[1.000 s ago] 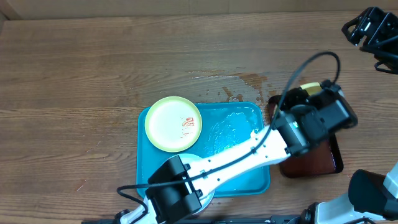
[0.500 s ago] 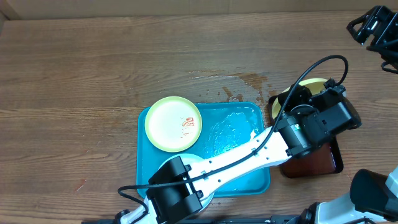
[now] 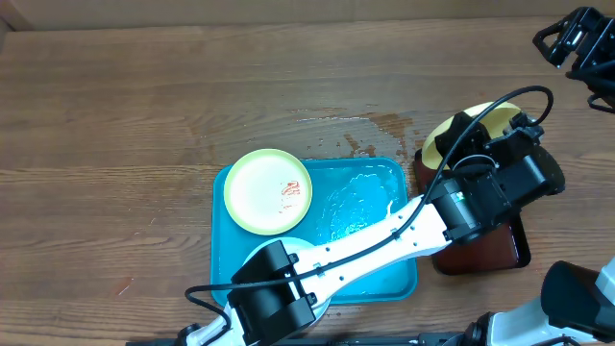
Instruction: Clean dirty plates on tray and stack at the side
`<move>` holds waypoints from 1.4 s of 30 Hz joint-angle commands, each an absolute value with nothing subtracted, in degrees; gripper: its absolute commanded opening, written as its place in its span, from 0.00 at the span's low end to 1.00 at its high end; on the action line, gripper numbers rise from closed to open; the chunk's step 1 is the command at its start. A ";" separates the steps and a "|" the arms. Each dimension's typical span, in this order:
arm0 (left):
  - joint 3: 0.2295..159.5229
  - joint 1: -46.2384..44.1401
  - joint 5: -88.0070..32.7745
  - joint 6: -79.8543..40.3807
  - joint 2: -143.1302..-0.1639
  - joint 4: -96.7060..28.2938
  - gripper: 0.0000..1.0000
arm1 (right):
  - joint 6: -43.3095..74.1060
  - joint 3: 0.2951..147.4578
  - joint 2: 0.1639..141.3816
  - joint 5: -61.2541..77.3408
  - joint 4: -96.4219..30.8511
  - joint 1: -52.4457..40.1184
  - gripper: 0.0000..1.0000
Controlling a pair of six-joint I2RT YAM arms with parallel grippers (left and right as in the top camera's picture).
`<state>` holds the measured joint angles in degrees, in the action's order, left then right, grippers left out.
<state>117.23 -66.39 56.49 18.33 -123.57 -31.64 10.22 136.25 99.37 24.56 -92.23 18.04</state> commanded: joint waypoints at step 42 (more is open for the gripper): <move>116.73 -65.47 39.11 7.79 -124.42 -41.89 0.04 | 9.37 137.75 98.08 25.63 -92.68 18.46 1.00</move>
<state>116.73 -66.00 45.25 13.21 -123.70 -41.67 10.04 136.25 99.37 25.28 -92.82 18.04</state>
